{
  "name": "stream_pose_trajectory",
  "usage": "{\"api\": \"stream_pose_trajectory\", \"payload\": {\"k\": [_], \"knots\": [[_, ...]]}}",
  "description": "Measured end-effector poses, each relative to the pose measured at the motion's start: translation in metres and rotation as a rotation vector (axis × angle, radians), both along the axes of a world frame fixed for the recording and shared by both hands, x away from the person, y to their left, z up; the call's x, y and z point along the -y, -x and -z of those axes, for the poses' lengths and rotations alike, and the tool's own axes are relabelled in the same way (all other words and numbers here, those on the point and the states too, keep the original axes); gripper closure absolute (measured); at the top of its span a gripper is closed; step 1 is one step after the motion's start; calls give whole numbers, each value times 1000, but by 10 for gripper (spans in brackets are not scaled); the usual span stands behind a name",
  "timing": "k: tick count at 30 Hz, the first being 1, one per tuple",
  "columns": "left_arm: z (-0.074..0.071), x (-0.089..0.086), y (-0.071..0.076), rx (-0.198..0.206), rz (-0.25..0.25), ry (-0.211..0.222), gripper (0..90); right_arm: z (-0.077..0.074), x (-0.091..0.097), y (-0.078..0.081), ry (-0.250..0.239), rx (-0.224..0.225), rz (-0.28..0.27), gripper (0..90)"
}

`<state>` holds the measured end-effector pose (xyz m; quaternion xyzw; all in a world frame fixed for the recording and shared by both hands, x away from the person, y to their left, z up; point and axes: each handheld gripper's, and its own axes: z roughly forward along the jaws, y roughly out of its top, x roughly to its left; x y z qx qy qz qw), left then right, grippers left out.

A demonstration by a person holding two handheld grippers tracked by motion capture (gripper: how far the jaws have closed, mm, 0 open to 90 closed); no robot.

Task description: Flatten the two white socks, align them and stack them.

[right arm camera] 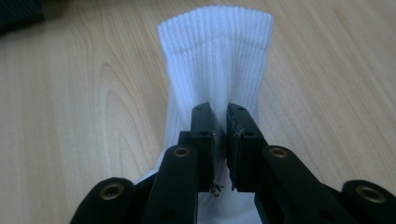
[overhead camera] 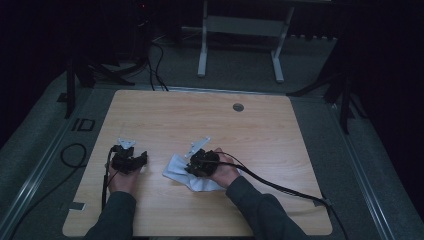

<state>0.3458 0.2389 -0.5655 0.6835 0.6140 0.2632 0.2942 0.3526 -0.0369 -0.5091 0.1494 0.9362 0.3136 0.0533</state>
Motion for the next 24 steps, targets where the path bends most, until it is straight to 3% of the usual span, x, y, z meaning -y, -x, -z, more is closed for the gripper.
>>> {"api": "stream_pose_trajectory", "payload": {"k": [10, 18, 21, 24], "knots": [[0, 0, 0, 0, 0, 1, 404, 16, -6, -4, 2, -21, 38, 813], [0, 0, 0, 0, 0, 1, 404, 21, -9, -6, -13, -37, 46, 810], [0, 0, 0, 1, 1, 0, 403, 21, -9, -6, -23, -48, 43, 708], [0, 0, 0, 0, 0, 0, 403, 16, -7, -6, -31, -28, 52, 603]]}}
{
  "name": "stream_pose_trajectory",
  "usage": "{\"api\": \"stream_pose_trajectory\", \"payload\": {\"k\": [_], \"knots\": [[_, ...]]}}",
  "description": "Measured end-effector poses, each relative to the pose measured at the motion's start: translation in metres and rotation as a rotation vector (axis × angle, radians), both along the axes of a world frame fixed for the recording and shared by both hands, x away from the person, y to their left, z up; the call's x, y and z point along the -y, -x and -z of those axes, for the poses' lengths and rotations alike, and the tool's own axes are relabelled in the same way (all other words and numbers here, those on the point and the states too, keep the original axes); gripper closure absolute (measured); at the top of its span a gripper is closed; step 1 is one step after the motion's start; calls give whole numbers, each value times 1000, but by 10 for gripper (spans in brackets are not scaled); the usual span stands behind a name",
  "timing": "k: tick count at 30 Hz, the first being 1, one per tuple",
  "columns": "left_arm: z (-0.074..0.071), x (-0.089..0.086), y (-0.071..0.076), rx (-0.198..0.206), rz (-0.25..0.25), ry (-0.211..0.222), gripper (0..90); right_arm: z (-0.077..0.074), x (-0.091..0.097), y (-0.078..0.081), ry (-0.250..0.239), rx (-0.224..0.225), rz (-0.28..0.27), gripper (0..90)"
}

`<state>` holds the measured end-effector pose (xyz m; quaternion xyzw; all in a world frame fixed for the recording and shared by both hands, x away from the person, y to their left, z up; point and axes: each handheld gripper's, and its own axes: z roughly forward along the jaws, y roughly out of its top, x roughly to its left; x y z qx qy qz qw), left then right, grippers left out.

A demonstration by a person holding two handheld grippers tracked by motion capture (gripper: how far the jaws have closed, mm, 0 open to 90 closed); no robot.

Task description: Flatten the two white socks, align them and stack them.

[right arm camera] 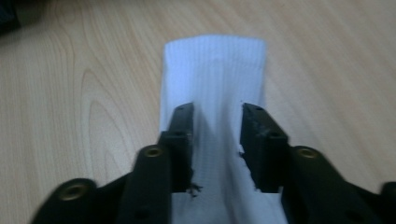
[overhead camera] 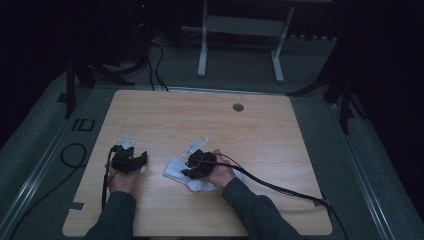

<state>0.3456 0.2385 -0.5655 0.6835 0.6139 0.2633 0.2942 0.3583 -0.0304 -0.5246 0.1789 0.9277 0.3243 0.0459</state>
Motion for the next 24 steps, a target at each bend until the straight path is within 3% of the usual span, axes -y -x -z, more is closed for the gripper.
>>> {"api": "stream_pose_trajectory", "payload": {"k": [3, 6, 9, 14, 21, 24], "knots": [[-2, 1, 1, -12, 5, -3, 448, -10, 4, 1, 8, 27, 4, 549], [-6, 2, 4, -38, 11, 4, 587, -20, 10, 0, 39, 57, 12, 525], [-10, 4, 6, -54, 55, 55, 721, -27, 16, 0, 83, 84, 20, 519], [-25, 15, 14, -2, 139, 104, 861, -37, 25, 3, 162, 136, 36, 516], [-39, 45, 23, 28, 270, 87, 896, -45, 45, 9, 172, 157, 82, 544], [-39, 58, 24, 19, 314, 84, 896, -48, 59, 7, 164, 151, 119, 595]]}}
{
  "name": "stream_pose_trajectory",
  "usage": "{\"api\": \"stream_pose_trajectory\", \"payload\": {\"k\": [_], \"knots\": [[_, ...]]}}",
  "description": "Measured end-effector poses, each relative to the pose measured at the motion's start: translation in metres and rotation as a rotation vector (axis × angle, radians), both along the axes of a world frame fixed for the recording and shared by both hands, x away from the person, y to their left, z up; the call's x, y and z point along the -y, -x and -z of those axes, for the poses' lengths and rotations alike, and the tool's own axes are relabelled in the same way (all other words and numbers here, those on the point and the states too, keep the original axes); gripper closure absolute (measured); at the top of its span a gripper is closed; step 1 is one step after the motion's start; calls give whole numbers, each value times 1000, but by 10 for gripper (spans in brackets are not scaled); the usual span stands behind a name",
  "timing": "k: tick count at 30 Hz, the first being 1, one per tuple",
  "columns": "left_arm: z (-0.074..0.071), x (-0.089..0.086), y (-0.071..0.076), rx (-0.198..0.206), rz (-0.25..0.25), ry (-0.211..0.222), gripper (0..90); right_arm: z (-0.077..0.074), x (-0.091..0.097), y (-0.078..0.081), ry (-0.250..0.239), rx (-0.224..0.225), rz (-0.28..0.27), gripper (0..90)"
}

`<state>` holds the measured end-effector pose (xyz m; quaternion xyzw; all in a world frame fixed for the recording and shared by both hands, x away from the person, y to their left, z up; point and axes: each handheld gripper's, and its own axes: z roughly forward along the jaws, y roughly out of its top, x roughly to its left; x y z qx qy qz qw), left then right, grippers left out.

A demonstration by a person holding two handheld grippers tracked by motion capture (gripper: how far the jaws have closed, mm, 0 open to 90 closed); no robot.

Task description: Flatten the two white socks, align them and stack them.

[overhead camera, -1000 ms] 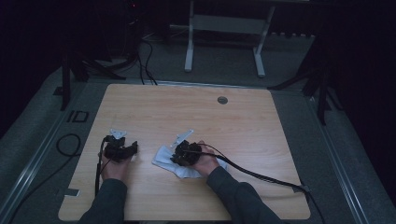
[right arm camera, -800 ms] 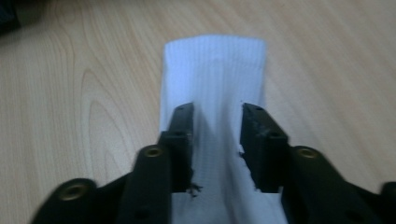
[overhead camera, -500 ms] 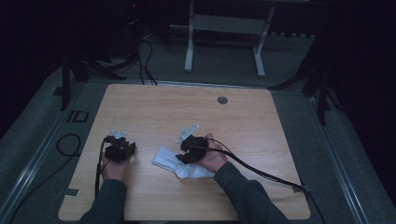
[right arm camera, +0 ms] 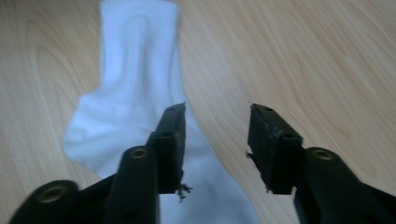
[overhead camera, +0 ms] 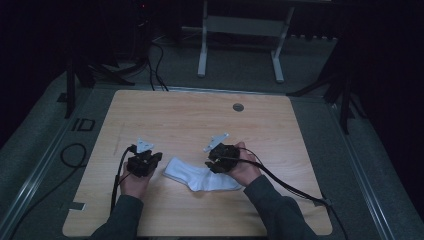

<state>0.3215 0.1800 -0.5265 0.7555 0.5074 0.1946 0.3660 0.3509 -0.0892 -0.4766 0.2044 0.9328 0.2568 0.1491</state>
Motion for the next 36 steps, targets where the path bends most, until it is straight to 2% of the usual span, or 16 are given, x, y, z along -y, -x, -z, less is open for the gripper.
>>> {"api": "stream_pose_trajectory", "payload": {"k": [4, 7, 11, 14, 19, 21, 23, 24, 25, 26, 31, 36], "knots": [[1, 15, 1, -11, 50, -19, 896, -1, 22, 0, -13, -10, 53, 673], [2, 22, 3, -17, 72, -30, 896, 2, 40, 5, -19, -22, 89, 685], [5, 27, 5, -32, 88, -42, 896, 9, 62, 11, -29, -44, 148, 670], [8, 30, 7, -41, 95, -71, 896, 20, 77, 13, -33, -68, 191, 650], [14, 33, 8, -62, 92, -105, 896, 31, 92, 11, -63, -116, 263, 618], [16, 33, 7, -75, 90, -118, 896, 35, 93, 9, -66, -142, 272, 603], [18, 33, 6, -78, 91, -122, 896, 39, 92, 8, -52, -161, 260, 678], [18, 33, 6, -78, 92, -127, 896, 41, 92, 8, -45, -167, 254, 758], [18, 33, 6, -78, 92, -127, 897, 41, 92, 8, -45, -167, 254, 758], [18, 34, 6, -73, 88, -139, 897, 41, 93, 10, -38, -151, 254, 880], [20, 33, 5, -70, 84, -148, 898, 37, 104, 12, -39, -138, 275, 888], [20, 34, 5, -68, 78, -149, 898, 34, 120, 14, -75, -132, 309, 888]]}}
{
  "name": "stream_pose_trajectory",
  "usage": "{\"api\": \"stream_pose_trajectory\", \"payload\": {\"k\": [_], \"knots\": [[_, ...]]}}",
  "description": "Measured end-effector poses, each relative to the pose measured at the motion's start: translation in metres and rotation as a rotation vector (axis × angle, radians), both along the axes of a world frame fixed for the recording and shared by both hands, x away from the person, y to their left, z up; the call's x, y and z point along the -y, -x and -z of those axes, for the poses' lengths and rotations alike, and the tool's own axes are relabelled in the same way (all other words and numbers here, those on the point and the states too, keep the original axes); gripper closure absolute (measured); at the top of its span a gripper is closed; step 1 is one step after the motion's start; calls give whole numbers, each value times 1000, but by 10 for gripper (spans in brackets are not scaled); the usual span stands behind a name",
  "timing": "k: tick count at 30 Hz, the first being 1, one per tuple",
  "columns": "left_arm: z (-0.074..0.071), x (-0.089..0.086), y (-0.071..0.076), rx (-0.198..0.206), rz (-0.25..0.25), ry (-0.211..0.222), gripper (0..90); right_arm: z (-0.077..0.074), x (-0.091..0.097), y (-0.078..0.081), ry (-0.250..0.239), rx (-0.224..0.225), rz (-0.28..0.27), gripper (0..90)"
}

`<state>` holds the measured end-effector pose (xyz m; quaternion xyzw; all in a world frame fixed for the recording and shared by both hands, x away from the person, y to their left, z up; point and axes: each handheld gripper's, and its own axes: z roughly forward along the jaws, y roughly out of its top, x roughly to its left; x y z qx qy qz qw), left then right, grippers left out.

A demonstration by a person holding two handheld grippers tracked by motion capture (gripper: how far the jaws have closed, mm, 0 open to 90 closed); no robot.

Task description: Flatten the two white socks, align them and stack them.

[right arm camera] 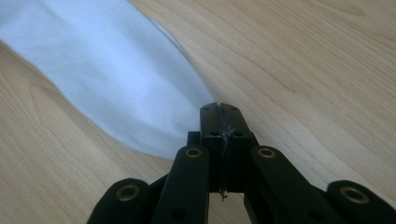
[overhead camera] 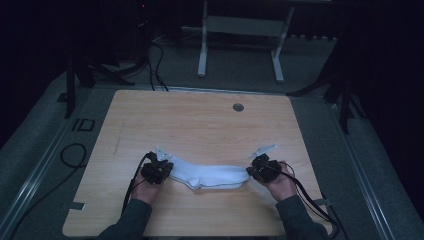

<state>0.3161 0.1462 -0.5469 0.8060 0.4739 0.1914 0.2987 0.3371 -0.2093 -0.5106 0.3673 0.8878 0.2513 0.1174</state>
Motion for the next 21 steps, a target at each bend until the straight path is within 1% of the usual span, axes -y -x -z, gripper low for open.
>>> {"api": "stream_pose_trajectory", "payload": {"k": [2, 3, 4, 6, 7, 10, 13, 18, 21], "knots": [[0, 0, 0, 0, 0, 0, 898, 0, 1, 0, -9, -2, 0, 888], [0, 0, 0, -7, -1, 6, 898, -1, -1, 2, -21, 16, -29, 883], [0, -1, 0, -10, -4, 13, 898, -1, -2, 3, -25, 23, -40, 877], [0, 0, 0, -12, -9, 18, 898, 0, -5, 3, -21, 22, -50, 780], [0, 0, 0, -13, -8, 18, 897, 0, -5, 2, -26, 28, -53, 739], [0, 0, 0, -14, -7, 25, 894, -3, -4, 1, -39, 46, -39, 670], [0, 0, 1, -9, -7, 36, 862, -7, -1, 0, -59, 62, -27, 614], [-2, 0, 1, 0, -12, 40, 856, -14, 5, -2, -97, 86, 6, 572], [-5, -2, 1, 6, -15, 59, 860, -15, 7, -4, -104, 88, 31, 563]]}}
